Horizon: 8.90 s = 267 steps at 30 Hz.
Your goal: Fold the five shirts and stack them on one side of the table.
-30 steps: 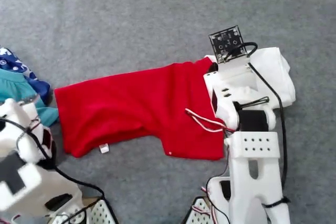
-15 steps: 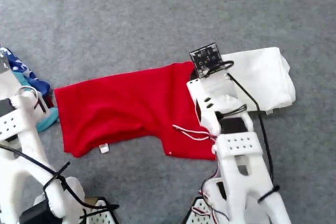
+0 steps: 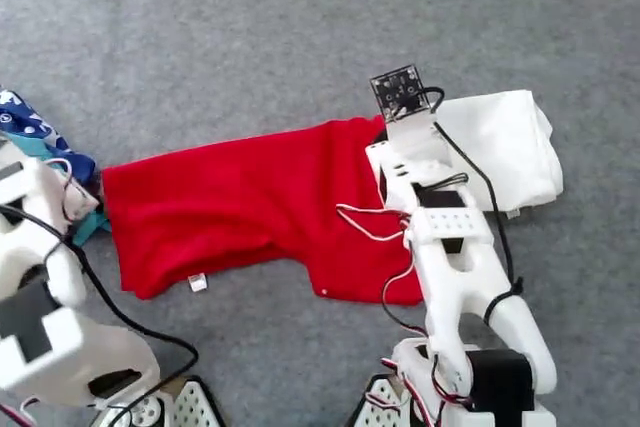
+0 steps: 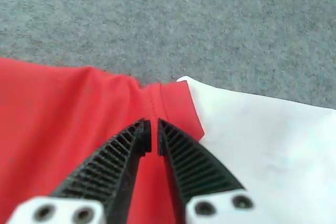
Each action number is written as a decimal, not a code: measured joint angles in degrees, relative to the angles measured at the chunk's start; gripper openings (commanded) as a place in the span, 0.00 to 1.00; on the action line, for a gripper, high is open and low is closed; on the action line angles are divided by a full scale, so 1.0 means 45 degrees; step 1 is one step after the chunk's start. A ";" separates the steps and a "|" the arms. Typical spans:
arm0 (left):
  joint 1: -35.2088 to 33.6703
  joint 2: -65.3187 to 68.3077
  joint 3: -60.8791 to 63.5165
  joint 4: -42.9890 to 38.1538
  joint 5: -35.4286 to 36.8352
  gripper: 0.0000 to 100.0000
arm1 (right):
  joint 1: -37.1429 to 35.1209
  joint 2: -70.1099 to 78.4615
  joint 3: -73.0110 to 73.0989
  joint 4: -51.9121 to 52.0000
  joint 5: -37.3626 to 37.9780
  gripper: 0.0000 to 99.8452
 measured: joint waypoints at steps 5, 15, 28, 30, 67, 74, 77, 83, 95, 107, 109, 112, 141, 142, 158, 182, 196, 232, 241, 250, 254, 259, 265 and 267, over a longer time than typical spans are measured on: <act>-0.0098 0.0449 -0.0879 0.0821 0.0039 0.10 | -0.0059 0.0117 -0.0020 -0.0020 0.0020 0.04; -0.0391 0.0469 -0.1153 0.1231 0.0098 0.03 | -0.0039 0.0117 -0.0039 -0.0039 0.0000 0.04; -0.3165 0.0586 -0.5744 0.1328 -0.1328 0.06 | -0.0137 0.0117 -0.0039 -0.0039 0.0000 0.04; -0.3223 0.0586 -0.6212 0.1328 -0.1348 0.11 | -0.0391 0.0117 -0.0039 -0.0039 0.0020 0.03; 0.2012 0.3770 -0.4220 0.0254 -0.1446 0.03 | 0.0684 1.1937 -1.4847 0.7951 0.2872 0.02; 0.2012 0.3634 -0.4220 0.0391 -0.1465 0.03 | 0.0664 1.2034 -1.6742 1.0374 0.3731 0.02; 0.1993 0.2969 -0.4220 0.0957 -0.2071 0.03 | 0.0547 1.2034 -1.7661 1.1233 0.3731 0.01; 0.2833 0.0215 -0.2716 0.1895 -0.3380 0.03 | 0.0547 1.1311 -1.8813 1.2894 0.3751 0.01; 0.5548 -0.3223 0.1407 0.4200 -0.6095 0.03 | 0.0039 0.5783 -1.5844 1.5179 0.3751 0.01; 0.4884 -0.3263 0.4806 0.2716 -0.7404 0.03 | 0.0000 0.0821 -0.6291 0.9651 0.3751 0.01; 0.4806 -0.3282 0.4943 0.2657 -0.7541 0.03 | 0.0078 0.0723 -0.5236 0.8869 0.3712 0.01; 0.4396 -0.3302 0.4982 0.2637 -0.7873 0.03 | 0.0410 0.0723 -0.4591 0.8205 0.3399 0.01; 0.3829 -0.1582 -0.2969 0.3536 -0.5822 0.03 | 0.0195 0.9104 -1.4808 1.2132 0.3673 0.02; 0.3829 -0.1055 -0.2774 0.2735 -0.5587 0.03 | 0.0195 0.9905 -1.5609 1.2484 0.3673 0.02; 0.3868 0.1934 -0.0606 -0.3263 -0.5118 0.03 | 0.0840 1.9302 -2.8757 1.9536 0.3673 0.02; 0.3849 -0.1817 0.3731 -0.6037 -0.5177 0.03 | -0.0977 1.0178 -2.2291 2.0024 0.5744 0.02; 0.3849 -0.1817 0.3575 -0.5822 -0.5177 0.03 | -0.2579 0.0742 -0.7111 1.8286 0.9983 0.14; 0.3692 -0.1817 0.3575 -0.5724 -0.5177 0.03 | -0.3302 -0.3067 0.3477 1.0139 1.2991 0.20; 0.3653 -0.1817 0.3575 -0.5724 -0.5177 0.03 | -0.3184 -0.3067 0.3497 0.9201 1.2991 0.05; 0.3653 -0.1817 0.3575 -0.5724 -0.5177 0.03 | -0.2872 -0.2852 0.2794 0.9182 1.2991 0.02; 0.3653 -0.1817 0.3575 -0.5724 -0.5177 0.03 | -0.2227 -0.2852 0.0938 0.9221 1.2991 0.02; 0.3653 -0.1817 0.3575 -0.5724 -0.5177 0.03 | -0.2364 -0.1993 -0.1407 0.9221 1.2991 0.02; 0.3653 -0.1817 0.3575 -0.5724 -0.5177 0.03 | -0.3009 0.0801 -0.4317 0.9221 1.2991 0.02; 0.3653 -0.1817 0.3575 -0.5724 -0.5177 0.03 | -0.3028 0.1973 -0.5353 0.9221 1.2991 0.02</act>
